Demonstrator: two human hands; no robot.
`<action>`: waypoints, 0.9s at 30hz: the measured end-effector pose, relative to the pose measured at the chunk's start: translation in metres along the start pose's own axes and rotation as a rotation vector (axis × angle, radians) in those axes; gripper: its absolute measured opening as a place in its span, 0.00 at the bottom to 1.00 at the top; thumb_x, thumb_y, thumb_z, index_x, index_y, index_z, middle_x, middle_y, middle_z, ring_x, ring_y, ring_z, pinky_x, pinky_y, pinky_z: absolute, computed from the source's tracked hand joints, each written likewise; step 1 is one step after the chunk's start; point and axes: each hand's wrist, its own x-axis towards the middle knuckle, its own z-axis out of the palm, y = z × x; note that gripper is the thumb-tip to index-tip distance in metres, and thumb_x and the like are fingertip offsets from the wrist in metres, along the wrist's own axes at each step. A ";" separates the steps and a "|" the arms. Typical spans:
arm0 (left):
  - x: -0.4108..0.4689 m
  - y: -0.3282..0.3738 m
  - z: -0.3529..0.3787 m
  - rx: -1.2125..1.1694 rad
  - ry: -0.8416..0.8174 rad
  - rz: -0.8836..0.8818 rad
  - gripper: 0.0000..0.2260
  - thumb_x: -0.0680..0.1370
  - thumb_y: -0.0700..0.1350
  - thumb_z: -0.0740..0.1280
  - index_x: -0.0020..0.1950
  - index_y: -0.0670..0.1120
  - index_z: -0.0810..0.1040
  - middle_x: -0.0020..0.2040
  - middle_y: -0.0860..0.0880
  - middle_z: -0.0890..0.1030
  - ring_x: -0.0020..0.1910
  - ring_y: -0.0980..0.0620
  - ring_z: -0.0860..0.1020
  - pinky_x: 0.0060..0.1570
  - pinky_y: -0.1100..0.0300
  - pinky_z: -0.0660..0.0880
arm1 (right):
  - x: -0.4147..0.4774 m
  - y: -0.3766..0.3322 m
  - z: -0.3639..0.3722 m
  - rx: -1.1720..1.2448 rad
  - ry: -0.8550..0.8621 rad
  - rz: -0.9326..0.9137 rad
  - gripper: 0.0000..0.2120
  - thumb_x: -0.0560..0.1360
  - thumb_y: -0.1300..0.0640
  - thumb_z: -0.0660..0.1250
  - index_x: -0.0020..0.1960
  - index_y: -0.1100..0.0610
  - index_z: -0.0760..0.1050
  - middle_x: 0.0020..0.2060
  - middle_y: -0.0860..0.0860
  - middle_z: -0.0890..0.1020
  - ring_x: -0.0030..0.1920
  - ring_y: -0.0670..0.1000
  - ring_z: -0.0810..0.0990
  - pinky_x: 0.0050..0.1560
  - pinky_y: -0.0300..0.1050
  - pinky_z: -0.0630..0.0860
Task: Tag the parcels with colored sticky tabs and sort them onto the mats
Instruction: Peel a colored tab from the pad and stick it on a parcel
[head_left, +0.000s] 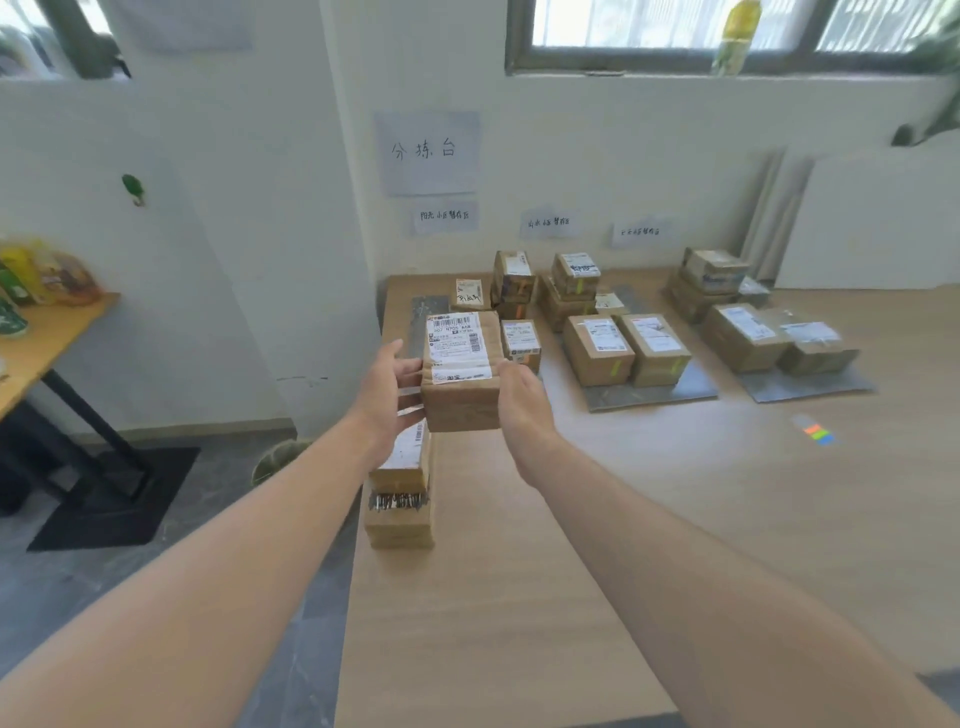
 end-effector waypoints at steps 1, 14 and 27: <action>-0.004 0.005 0.009 0.009 -0.019 0.000 0.25 0.83 0.60 0.53 0.52 0.45 0.84 0.49 0.46 0.85 0.55 0.44 0.80 0.63 0.46 0.75 | -0.002 -0.003 -0.011 0.007 0.014 -0.009 0.16 0.83 0.45 0.54 0.61 0.49 0.76 0.53 0.45 0.80 0.52 0.45 0.76 0.50 0.46 0.70; -0.052 -0.025 0.194 -0.005 -0.083 0.006 0.23 0.82 0.59 0.56 0.57 0.44 0.82 0.52 0.44 0.85 0.54 0.45 0.81 0.63 0.46 0.76 | 0.017 0.015 -0.201 0.091 0.116 -0.052 0.17 0.82 0.45 0.54 0.66 0.51 0.72 0.58 0.48 0.80 0.56 0.49 0.77 0.53 0.47 0.72; -0.037 -0.112 0.397 -0.012 -0.092 -0.172 0.20 0.82 0.58 0.57 0.58 0.46 0.80 0.53 0.45 0.85 0.53 0.44 0.82 0.64 0.46 0.75 | 0.072 0.082 -0.405 0.041 0.154 0.012 0.14 0.80 0.50 0.56 0.54 0.52 0.80 0.49 0.49 0.84 0.50 0.50 0.81 0.44 0.44 0.74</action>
